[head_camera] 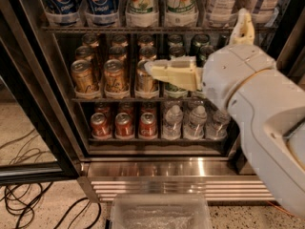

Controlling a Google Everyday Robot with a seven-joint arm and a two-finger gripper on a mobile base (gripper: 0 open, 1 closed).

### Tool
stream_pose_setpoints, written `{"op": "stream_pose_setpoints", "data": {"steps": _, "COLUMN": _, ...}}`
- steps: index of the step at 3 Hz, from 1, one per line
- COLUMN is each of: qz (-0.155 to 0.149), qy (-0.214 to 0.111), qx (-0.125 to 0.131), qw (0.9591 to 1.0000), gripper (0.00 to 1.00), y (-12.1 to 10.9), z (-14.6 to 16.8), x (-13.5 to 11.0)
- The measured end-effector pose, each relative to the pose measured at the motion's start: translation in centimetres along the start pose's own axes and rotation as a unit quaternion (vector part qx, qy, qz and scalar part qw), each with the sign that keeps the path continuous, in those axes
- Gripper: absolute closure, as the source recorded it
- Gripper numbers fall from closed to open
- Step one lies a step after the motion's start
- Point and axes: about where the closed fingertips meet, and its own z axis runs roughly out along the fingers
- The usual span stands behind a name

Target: Pick 7up can from top shelf of fridge

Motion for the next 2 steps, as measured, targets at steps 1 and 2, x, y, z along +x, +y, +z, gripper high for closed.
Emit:
{"op": "stream_pose_setpoints", "data": {"steps": 1, "qz": 0.033, "qy": -0.008, "qx": -0.002, "qw": 0.9994, "gripper": 0.00, "y": 2.3, "z": -0.8, "x": -2.1}}
{"op": "stream_pose_setpoints", "data": {"steps": 2, "qz": 0.053, "qy": -0.015, "qx": 0.001, "qw": 0.9985, "gripper": 0.00, "y": 4.0, "z": -1.3, "x": -4.0}}
